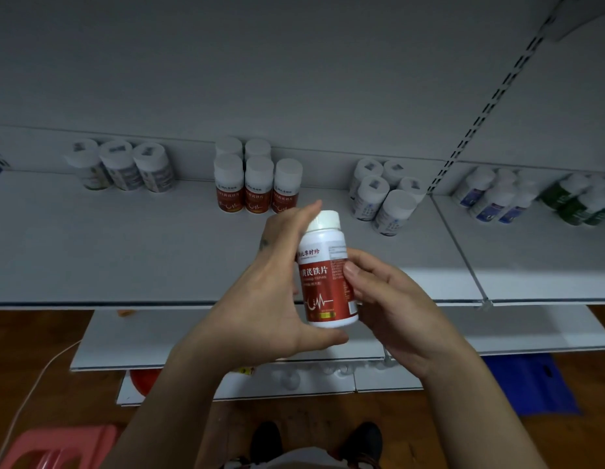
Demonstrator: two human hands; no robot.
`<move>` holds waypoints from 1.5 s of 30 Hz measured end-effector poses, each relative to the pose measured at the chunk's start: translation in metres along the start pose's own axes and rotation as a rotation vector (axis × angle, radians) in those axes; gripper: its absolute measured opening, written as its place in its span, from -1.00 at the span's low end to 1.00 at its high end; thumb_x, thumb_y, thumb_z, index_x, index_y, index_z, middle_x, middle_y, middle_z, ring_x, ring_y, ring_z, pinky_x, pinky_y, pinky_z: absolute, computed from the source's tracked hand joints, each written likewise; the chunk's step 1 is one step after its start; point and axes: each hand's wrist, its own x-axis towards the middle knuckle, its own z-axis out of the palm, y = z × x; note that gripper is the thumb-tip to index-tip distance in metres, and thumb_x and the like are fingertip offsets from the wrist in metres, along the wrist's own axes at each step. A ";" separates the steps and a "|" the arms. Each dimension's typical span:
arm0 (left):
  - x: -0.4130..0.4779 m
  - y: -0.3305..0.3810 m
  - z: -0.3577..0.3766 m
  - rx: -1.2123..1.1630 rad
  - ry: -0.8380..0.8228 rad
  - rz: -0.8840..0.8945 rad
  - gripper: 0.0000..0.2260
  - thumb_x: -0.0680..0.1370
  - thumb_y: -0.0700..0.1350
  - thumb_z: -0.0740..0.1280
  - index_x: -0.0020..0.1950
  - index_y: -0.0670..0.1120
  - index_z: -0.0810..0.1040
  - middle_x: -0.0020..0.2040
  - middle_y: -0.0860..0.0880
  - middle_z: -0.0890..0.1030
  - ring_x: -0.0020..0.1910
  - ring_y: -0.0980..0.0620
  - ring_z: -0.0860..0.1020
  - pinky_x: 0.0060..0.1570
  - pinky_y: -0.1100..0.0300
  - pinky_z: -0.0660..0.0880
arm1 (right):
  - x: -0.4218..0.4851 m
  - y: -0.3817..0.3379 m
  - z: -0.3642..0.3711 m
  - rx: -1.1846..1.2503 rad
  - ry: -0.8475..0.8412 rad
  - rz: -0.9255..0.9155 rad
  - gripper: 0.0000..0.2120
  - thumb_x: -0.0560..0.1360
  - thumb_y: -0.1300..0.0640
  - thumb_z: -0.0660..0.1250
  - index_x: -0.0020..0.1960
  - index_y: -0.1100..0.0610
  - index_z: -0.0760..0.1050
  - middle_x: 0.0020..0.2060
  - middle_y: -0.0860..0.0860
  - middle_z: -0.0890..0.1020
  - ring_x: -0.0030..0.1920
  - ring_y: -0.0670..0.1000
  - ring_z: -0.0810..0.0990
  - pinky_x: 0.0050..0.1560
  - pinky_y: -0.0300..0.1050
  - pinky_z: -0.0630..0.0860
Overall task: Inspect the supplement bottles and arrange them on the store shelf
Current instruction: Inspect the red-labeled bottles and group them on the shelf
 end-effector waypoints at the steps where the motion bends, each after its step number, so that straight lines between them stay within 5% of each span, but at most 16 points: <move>1: 0.000 -0.001 -0.001 0.006 0.010 -0.001 0.10 0.21 0.07 0.65 0.51 0.24 -0.03 0.29 0.34 0.12 0.21 0.45 0.26 0.06 0.58 0.32 | 0.001 0.000 -0.002 0.025 -0.011 0.014 -0.69 0.53 0.12 0.33 0.25 0.16 0.56 0.04 0.13 0.68 0.01 0.03 0.66 -0.07 -0.18 0.59; 5: -0.002 -0.004 -0.003 0.009 0.002 -0.041 0.07 0.20 0.11 0.64 0.43 0.37 -0.07 0.22 0.42 0.13 0.14 0.54 0.25 0.00 0.63 0.29 | 0.006 0.002 -0.007 0.054 -0.047 0.058 -0.59 0.44 0.13 0.33 0.28 0.16 0.54 0.08 0.20 0.67 0.08 0.16 0.66 0.05 0.03 0.62; 9: -0.001 -0.007 -0.007 0.051 -0.043 -0.099 0.07 0.21 0.17 0.61 0.35 0.46 -0.17 0.19 0.53 0.10 0.15 0.57 0.22 0.01 0.59 0.35 | 0.011 0.004 -0.006 -0.049 0.028 0.027 -0.57 0.36 0.11 0.40 0.23 0.12 0.53 -0.07 0.15 0.70 -0.08 0.07 0.68 -0.07 -0.10 0.60; 13: 0.004 -0.010 -0.008 0.135 -0.030 -0.045 0.16 0.25 0.19 0.59 0.55 0.16 -0.21 0.50 0.30 -0.05 0.50 0.24 0.06 0.46 0.10 0.25 | 0.015 0.006 -0.001 -0.084 0.067 0.000 -0.60 0.30 0.13 0.47 0.14 0.13 0.60 -0.07 0.11 0.71 -0.09 0.03 0.69 -0.09 -0.18 0.60; 15: 0.005 -0.010 -0.006 0.131 -0.027 -0.039 0.18 0.27 0.17 0.58 0.55 0.17 -0.27 0.50 0.33 -0.12 0.54 0.21 -0.01 0.49 0.10 0.18 | 0.017 0.005 0.002 -0.129 0.051 0.005 -0.61 0.29 0.14 0.54 0.10 0.14 0.63 -0.05 0.14 0.71 -0.07 0.06 0.69 -0.04 -0.14 0.62; 18: 0.005 -0.012 -0.004 0.106 -0.020 -0.027 0.18 0.29 0.11 0.59 0.54 0.21 -0.30 0.44 0.37 -0.07 0.48 0.23 0.11 0.38 0.32 0.21 | 0.018 0.003 0.006 -0.145 0.067 0.020 -0.54 0.22 0.13 0.56 0.10 0.16 0.62 -0.03 0.20 0.69 -0.06 0.08 0.69 -0.01 -0.11 0.63; 21: 0.005 -0.016 -0.006 0.084 0.026 -0.025 0.11 0.25 0.09 0.61 0.55 0.18 -0.11 0.42 0.29 0.07 0.35 0.31 0.26 0.22 0.48 0.31 | 0.021 0.003 0.006 -0.094 0.038 0.045 -0.57 0.32 0.07 0.50 0.14 0.17 0.58 -0.02 0.19 0.68 -0.06 0.04 0.67 -0.04 -0.16 0.61; 26: 0.005 -0.025 -0.009 0.011 0.098 -0.055 0.10 0.19 0.14 0.63 0.53 0.20 -0.01 0.43 0.25 0.19 0.35 0.28 0.32 0.25 0.38 0.33 | 0.028 0.004 -0.003 0.153 -0.123 0.118 -0.54 0.45 0.19 0.33 0.32 0.28 0.48 0.12 0.27 0.61 0.11 0.21 0.59 0.13 0.03 0.56; 31: 0.005 -0.021 -0.014 0.018 -0.008 -0.113 0.13 0.19 0.31 0.54 0.55 0.28 -0.14 0.47 0.27 0.07 0.36 0.33 0.26 0.28 0.30 0.35 | 0.035 0.010 0.000 0.065 -0.041 0.053 -0.53 0.31 0.28 0.44 0.22 0.28 0.55 -0.01 0.20 0.68 -0.06 0.10 0.67 -0.04 -0.12 0.61; 33: 0.007 -0.019 -0.013 0.055 -0.024 -0.130 0.06 0.21 0.37 0.46 0.55 0.28 -0.08 0.39 0.23 0.24 0.27 0.29 0.36 0.25 0.20 0.43 | 0.036 0.009 0.002 0.001 -0.013 0.025 -0.54 0.28 0.26 0.48 0.18 0.28 0.58 -0.03 0.19 0.70 -0.08 0.10 0.69 -0.07 -0.14 0.60; 37: 0.007 -0.021 -0.006 0.002 0.005 -0.145 -0.02 0.32 0.22 0.51 0.57 0.23 -0.03 0.11 0.16 0.46 0.03 0.21 0.48 0.03 0.24 0.51 | 0.035 0.005 0.000 -0.038 0.006 -0.023 -0.56 0.35 0.19 0.52 0.20 0.23 0.57 0.00 0.16 0.71 -0.02 0.10 0.70 -0.07 -0.17 0.59; 41: 0.008 -0.024 -0.006 -0.001 -0.004 -0.136 -0.03 0.36 0.13 0.53 0.58 0.23 -0.04 0.16 0.16 0.45 0.03 0.23 0.48 -0.04 0.36 0.50 | 0.031 0.006 -0.007 -0.088 -0.013 -0.052 -0.61 0.51 0.08 0.26 0.29 0.20 0.53 0.10 0.12 0.69 0.13 0.09 0.66 0.14 -0.11 0.56; 45: 0.006 -0.022 -0.003 -0.040 0.007 -0.122 -0.08 0.38 0.09 0.53 0.57 0.24 0.03 0.20 0.19 0.40 0.08 0.25 0.46 0.01 0.35 0.51 | 0.028 0.004 -0.012 -0.109 0.055 -0.087 -0.65 0.48 0.14 0.30 0.25 0.18 0.55 0.05 0.12 0.70 0.06 0.06 0.67 0.12 -0.12 0.57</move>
